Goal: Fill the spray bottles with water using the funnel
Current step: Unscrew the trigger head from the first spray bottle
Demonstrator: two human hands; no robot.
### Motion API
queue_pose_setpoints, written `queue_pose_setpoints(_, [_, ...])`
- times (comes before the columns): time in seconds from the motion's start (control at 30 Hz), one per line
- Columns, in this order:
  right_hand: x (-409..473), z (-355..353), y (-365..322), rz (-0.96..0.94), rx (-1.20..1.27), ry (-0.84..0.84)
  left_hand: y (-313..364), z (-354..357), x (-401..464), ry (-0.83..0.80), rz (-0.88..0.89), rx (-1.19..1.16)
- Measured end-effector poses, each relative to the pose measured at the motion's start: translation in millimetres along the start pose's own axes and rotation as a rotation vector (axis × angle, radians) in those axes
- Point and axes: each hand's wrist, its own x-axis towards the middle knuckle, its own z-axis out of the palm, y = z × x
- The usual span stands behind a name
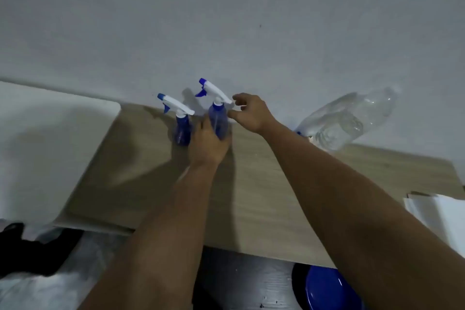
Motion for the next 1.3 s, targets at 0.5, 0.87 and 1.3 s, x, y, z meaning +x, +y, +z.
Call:
queue_pose_setpoints(0.5, [-9.9, 15.6, 23.0, 0.000, 0.198, 0.083, -5.3, 23.8, 18.6, -0.216, -0.044, -0.261])
queue_pose_setpoints(0.87, [-153.6, -42.7, 84.4, 0.073, 0.251, 0.234, 45.6, 65.5, -98.3, -0.442, 0.077, -0.338])
queue_pose_setpoints(1.3, [-270.9, -24.6, 125.5, 0.055, 0.430, 0.326, 34.3, 85.5, -195.5, -0.475, 0.140, -0.145])
